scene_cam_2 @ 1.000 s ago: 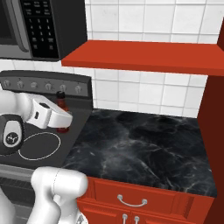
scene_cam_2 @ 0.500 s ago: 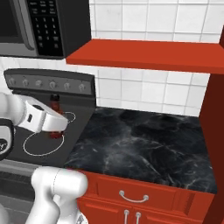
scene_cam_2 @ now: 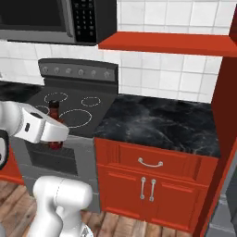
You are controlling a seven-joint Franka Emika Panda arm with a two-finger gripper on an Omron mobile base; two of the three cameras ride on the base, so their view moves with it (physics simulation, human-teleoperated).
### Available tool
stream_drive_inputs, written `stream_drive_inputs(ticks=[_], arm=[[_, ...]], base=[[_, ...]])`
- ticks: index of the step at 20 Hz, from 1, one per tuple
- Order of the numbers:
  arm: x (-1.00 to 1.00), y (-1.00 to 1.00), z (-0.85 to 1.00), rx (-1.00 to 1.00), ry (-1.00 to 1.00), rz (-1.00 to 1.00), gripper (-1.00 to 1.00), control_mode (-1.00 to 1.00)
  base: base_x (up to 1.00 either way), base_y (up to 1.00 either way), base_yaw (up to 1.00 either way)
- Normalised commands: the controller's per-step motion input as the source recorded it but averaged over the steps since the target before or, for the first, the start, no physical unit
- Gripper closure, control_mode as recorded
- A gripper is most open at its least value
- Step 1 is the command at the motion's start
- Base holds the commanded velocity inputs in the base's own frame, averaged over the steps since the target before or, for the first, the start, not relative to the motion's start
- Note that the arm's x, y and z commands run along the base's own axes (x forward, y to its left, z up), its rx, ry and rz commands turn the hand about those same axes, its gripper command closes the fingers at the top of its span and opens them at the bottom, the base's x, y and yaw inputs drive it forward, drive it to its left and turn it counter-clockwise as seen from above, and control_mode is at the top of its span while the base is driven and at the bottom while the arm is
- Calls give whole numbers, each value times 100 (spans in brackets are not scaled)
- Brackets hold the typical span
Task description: Place the mustard and condiment bottle from the counter to the top shelf of the fridge. If the existing items in the fridge are on the top shelf, move them to other shelves.
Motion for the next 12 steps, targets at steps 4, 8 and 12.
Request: stream_drive_inputs(ticks=[4, 8, 12], arm=[[0, 0, 0, 0, 0, 0, 100, 100], [0, 0, 0, 0, 0, 0, 100, 100], [0, 0, 0, 0, 0, 0, 100, 100]], base=[[-100, -74, -25], [-99, -67, -46], [-74, -72, -54]])
